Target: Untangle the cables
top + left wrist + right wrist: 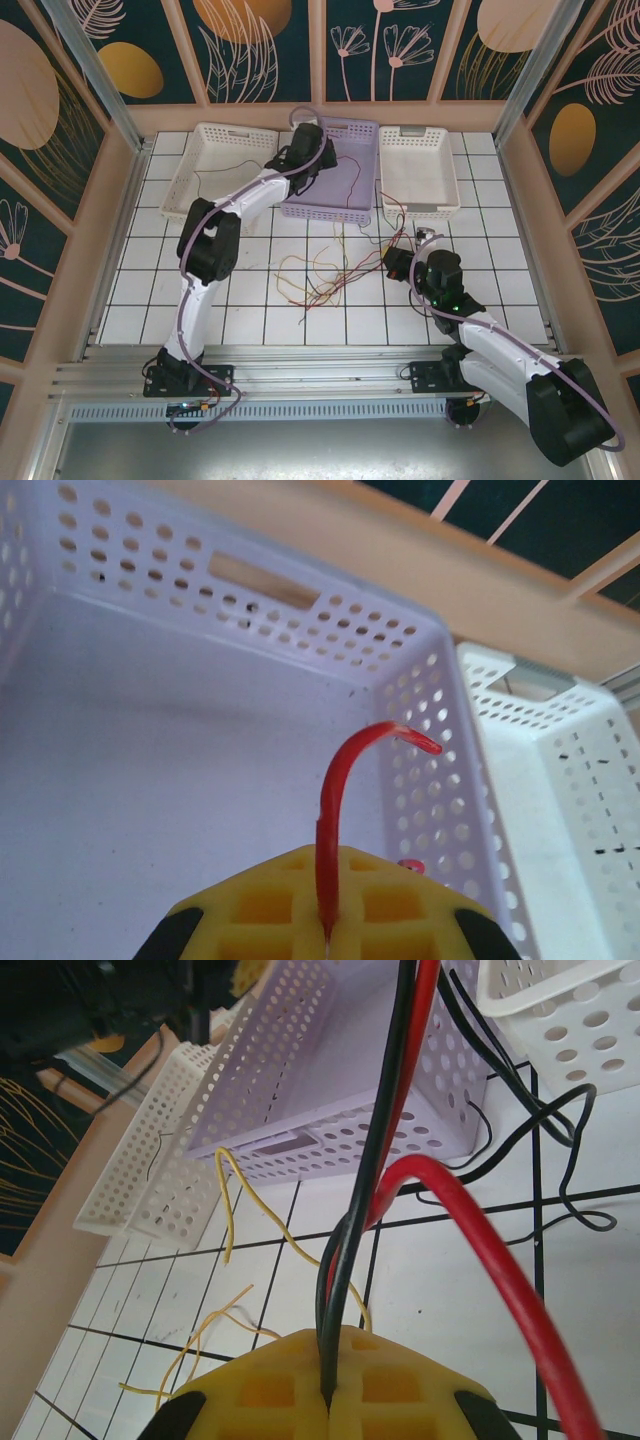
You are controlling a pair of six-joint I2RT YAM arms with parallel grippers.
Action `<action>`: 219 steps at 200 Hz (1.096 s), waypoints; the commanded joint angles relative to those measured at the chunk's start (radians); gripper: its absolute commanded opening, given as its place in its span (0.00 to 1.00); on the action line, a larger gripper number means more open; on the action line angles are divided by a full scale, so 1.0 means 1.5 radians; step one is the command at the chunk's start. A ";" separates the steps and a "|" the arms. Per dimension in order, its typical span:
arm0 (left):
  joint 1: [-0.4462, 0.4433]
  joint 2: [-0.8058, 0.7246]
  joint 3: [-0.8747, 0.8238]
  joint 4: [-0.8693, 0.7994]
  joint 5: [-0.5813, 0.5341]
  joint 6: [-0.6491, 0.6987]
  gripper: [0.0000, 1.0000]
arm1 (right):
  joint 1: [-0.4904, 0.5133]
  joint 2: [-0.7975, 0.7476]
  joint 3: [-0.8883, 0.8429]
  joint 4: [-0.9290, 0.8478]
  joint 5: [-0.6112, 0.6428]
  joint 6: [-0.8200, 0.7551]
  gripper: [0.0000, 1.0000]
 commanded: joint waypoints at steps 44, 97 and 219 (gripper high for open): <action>-0.002 0.077 0.043 -0.026 0.041 -0.009 0.00 | 0.009 -0.008 0.007 0.011 0.001 -0.012 0.00; -0.002 0.071 0.044 -0.044 0.037 0.006 0.08 | 0.011 0.000 0.008 0.015 0.004 -0.013 0.00; -0.002 -0.067 0.014 -0.129 -0.009 0.069 0.73 | 0.012 0.007 0.008 0.017 0.014 -0.017 0.00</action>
